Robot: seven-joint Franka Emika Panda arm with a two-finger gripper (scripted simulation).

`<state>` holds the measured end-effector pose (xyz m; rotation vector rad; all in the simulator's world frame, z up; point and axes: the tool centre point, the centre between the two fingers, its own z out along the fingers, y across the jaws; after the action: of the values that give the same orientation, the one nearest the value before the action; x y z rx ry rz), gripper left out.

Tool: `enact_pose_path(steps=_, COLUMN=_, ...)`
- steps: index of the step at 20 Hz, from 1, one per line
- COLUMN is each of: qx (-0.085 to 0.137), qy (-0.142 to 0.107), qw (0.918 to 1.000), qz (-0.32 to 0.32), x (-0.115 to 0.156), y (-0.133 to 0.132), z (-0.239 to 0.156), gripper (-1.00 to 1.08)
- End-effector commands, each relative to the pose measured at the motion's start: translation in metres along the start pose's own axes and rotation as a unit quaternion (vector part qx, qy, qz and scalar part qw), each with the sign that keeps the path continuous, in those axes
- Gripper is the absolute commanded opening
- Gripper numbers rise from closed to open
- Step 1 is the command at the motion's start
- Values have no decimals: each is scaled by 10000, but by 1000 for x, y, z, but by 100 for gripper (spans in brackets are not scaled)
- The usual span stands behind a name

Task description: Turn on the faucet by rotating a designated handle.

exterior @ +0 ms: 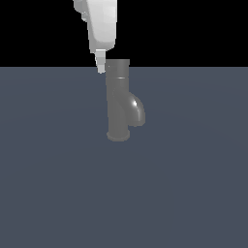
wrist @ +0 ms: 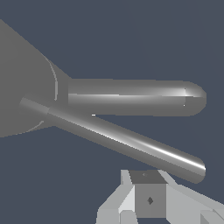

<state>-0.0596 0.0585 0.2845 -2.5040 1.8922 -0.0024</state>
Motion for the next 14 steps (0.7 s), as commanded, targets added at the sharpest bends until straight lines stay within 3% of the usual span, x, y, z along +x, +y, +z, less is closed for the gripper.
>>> enact_pose_path(steps=1, qx=-15, qy=3, qw=10000, qz=76, x=16, y=11, z=0, gripper=-100)
enact_pose_path(steps=4, qx=-16, qy=3, qw=10000, qz=78, x=23, y=17, z=0, gripper=-100)
enact_pose_path(steps=5, qx=-7, qy=5, qw=10000, qz=15, x=13, y=12, z=0, gripper=-100)
enact_pose_path(steps=14, qx=-11, qy=5, qw=10000, qz=40, x=59, y=11, z=0, gripper=-100)
